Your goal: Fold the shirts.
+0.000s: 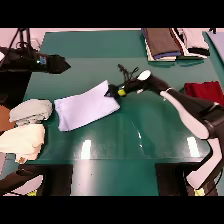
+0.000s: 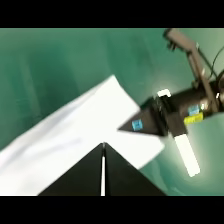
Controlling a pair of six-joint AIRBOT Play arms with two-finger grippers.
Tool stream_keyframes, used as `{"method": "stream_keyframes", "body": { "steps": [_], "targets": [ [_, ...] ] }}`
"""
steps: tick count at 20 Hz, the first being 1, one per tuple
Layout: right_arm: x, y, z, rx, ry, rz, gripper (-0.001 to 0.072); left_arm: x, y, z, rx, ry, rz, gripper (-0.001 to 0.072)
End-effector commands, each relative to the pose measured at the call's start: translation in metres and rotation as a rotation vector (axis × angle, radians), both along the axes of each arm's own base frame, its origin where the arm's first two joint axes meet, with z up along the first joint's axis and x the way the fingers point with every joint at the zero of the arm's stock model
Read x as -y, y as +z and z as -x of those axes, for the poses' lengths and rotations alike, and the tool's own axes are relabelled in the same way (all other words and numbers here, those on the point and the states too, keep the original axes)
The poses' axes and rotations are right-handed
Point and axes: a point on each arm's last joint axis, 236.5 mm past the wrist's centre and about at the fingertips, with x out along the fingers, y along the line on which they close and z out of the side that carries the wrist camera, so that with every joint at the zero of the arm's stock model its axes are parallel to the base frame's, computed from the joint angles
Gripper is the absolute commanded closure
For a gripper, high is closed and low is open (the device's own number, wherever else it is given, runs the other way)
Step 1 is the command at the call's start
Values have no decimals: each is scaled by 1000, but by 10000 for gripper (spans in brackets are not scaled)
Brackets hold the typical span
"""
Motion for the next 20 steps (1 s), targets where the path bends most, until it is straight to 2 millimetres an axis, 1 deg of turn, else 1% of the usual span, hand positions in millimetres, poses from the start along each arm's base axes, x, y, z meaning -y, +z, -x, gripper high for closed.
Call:
{"method": "stream_keyframes", "body": {
  "steps": [1, 2, 3, 4, 6, 7, 9, 11, 12, 13, 14, 15, 16, 17, 18, 20],
  "targets": [
    [84, 48, -40, 143, -116, 129, 695, 39, 4, 15, 21, -87, 12, 686],
    [124, 60, -49, 163, -174, 184, 695, 49, 6, 18, 31, -108, 16, 686],
    [168, 72, -56, 180, -235, 240, 695, 57, 8, 22, 41, -125, 21, 686],
    [210, 84, -60, 193, -295, 284, 695, 64, 10, 24, 50, -136, 26, 686],
    [300, 104, -63, 207, -445, 361, 695, 70, 12, 26, 59, -147, 32, 686],
    [345, 115, -61, 212, -533, 382, 695, 70, 12, 26, 53, -142, 38, 686],
    [427, 128, -53, 206, -704, 398, 695, 70, 13, 25, 47, -130, 48, 686],
    [495, 130, -39, 182, -850, 408, 695, 70, 14, 24, 40, -113, 67, 686],
    [522, 129, -32, 175, -910, 415, 695, 70, 15, 23, 35, -104, 76, 686],
    [548, 129, -27, 177, -970, 422, 695, 70, 15, 23, 36, -103, 77, 686],
    [569, 130, -23, 187, -1021, 430, 695, 70, 15, 23, 31, -98, 82, 686],
    [583, 134, -21, 204, -1056, 438, 695, 70, 16, 22, 22, -87, 94, 685],
    [591, 140, -23, 233, -1078, 436, 695, 70, 16, 22, 18, -82, 98, 686],
    [594, 150, -28, 273, -1089, 415, 695, 70, 16, 22, 15, -80, 100, 686],
    [595, 164, -32, 308, -1102, 389, 695, 70, 16, 22, 13, -78, 102, 686],
    [591, 198, -41, 385, -1112, 347, 695, 70, 16, 22, 13, -78, 102, 686]
  ]
}}
